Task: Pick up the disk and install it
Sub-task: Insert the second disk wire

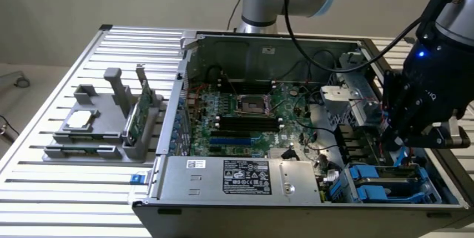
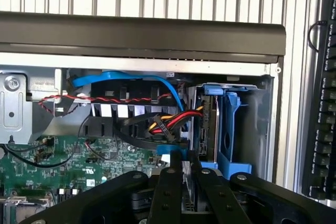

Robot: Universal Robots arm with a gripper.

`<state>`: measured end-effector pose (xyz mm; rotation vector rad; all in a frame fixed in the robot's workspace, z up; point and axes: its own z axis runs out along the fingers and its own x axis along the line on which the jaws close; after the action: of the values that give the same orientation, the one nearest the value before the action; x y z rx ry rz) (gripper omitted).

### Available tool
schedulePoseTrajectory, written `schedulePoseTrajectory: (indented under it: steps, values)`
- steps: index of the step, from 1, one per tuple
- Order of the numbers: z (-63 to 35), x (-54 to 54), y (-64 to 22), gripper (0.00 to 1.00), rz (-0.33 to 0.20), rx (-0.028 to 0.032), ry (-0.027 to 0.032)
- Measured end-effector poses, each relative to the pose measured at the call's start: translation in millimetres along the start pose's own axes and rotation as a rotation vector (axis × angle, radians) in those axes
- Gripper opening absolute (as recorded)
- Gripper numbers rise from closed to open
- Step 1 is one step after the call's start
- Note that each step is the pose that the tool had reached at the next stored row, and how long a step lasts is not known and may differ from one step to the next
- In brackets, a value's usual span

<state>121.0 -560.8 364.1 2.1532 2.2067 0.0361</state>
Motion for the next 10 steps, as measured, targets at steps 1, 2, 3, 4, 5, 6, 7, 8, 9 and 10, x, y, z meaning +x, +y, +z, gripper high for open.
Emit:
schedulePoseTrajectory:
  steps: [1,2,3,4,5,6,7,8,9,10]
  values:
    - [1.0,-0.9,-0.1,0.16,0.0,-0.0001,0.0036]
    - [1.9,-1.6,-0.1,0.16,0.0,-0.0001,0.0067]
    - [3.0,-2.4,-0.2,0.16,0.001,-0.0002,0.0102]
    - [4.3,-3.2,-0.3,0.16,0.001,-0.0003,0.0141]
    - [5.6,-4.0,-0.2,0.16,0.001,-0.0004,0.0186]
    - [6.8,-4.9,-0.1,0.16,0.001,-0.0005,0.0233]
    - [8.0,-5.8,0.0,0.16,0.002,-0.0006,0.028]
    - [9.2,-6.8,0.2,0.16,0.002,-0.0008,0.0326]
    - [10.4,-8.1,0.4,0.16,0.002,-0.0009,0.0377]
    - [11.2,-9.2,0.6,0.16,0.002,-0.001,0.0413]
